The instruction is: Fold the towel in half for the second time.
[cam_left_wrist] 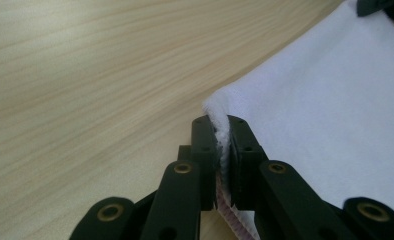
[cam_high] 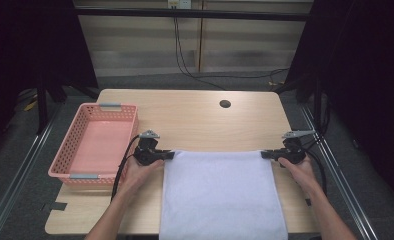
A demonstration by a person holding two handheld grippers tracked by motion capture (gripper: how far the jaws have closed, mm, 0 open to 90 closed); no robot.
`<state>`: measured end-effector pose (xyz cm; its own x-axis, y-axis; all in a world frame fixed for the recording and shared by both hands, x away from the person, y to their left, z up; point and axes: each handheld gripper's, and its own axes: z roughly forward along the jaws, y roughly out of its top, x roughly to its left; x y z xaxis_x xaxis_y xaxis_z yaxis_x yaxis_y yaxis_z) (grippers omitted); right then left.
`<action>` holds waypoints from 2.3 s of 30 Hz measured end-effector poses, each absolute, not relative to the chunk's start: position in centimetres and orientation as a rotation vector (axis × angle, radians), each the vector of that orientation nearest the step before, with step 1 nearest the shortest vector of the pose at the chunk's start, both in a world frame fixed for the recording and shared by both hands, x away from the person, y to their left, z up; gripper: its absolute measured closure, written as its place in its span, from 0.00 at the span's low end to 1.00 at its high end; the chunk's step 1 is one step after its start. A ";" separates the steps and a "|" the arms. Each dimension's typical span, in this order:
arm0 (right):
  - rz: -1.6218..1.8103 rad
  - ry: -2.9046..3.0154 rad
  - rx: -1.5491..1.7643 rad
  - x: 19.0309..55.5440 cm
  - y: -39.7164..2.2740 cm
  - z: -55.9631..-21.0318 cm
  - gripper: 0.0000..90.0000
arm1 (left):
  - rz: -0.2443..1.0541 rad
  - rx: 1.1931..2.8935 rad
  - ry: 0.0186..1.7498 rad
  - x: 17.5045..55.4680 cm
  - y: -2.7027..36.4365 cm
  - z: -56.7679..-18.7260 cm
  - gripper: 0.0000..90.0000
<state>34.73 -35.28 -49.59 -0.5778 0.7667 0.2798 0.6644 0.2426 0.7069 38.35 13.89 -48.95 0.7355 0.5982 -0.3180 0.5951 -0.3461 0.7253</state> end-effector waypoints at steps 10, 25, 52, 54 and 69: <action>1.379 2.299 1.339 34.9 -36.0 -46.8 0.96 | -0.004 1.956 0.887 38.3 14.7 -45.8 0.93; 1.417 2.220 1.302 35.9 -37.3 -43.8 0.96 | 0.062 1.941 0.879 40.5 12.8 -42.7 0.94; 1.498 2.137 1.216 37.5 -37.4 -38.5 0.97 | 0.137 1.841 0.818 41.3 13.8 -39.3 0.94; 1.493 2.153 1.194 36.7 -37.4 -38.2 0.96 | 0.148 1.854 0.798 40.5 13.8 -39.1 0.94; 1.559 2.211 1.063 29.3 -37.8 -38.0 0.96 | 0.132 1.843 0.708 33.3 15.0 -38.7 0.94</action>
<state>29.31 -37.80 -37.98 -0.7086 0.6738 0.2095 0.4236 0.1688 0.8900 33.32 14.97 -38.74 0.8152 0.5263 -0.2418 0.4041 -0.2176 0.8885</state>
